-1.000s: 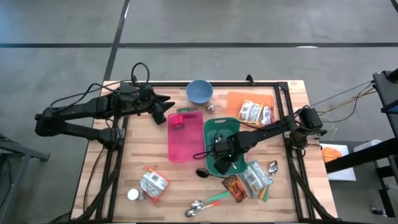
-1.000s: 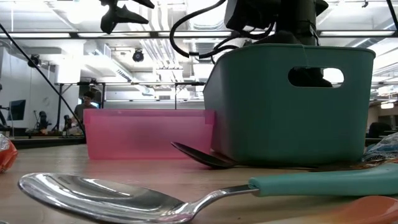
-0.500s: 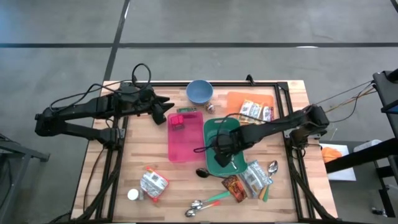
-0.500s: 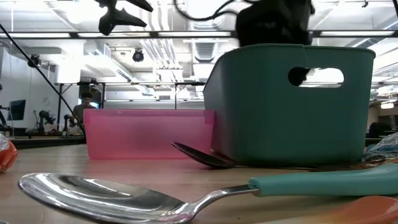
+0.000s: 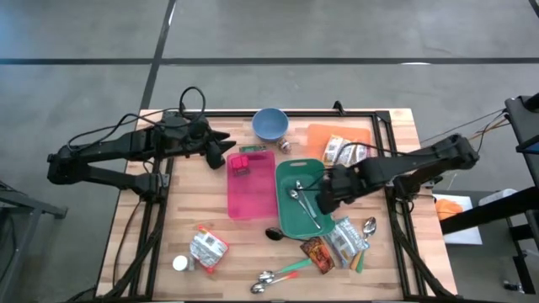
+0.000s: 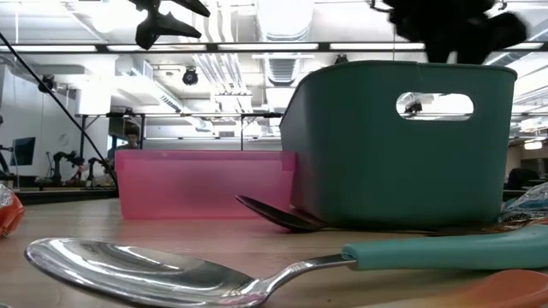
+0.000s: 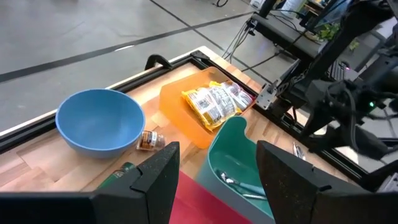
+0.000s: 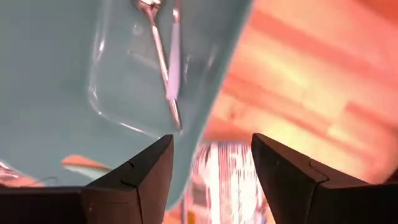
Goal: Pick & Place Food Item
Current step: Put the blue noodle pack into the orange bin
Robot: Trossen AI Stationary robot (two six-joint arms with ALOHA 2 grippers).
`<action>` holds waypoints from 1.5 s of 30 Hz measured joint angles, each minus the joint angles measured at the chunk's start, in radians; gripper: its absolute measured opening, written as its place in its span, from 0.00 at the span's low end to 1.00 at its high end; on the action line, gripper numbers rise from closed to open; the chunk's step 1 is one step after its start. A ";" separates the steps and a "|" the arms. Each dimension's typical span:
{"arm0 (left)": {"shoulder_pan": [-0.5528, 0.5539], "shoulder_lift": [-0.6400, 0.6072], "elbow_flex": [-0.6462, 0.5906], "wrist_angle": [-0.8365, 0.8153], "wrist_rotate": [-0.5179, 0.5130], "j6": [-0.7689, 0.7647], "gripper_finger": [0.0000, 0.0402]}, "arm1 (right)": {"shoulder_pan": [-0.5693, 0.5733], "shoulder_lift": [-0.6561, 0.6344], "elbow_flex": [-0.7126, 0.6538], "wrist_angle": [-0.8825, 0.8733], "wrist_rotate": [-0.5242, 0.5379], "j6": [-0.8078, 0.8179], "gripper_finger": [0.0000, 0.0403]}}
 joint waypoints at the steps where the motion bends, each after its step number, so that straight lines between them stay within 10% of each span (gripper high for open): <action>1: 0.000 0.000 0.000 0.000 0.000 0.000 0.53 | 0.013 -0.017 -0.013 -0.002 -0.001 0.047 0.53; 12: 0.001 0.000 0.000 0.000 0.000 0.007 0.53 | 0.194 -0.087 -0.114 -0.046 -0.147 0.414 0.53; 45: 0.001 0.001 0.000 0.000 0.003 -0.031 0.53 | 0.298 -0.059 -0.504 0.463 -0.022 0.315 0.53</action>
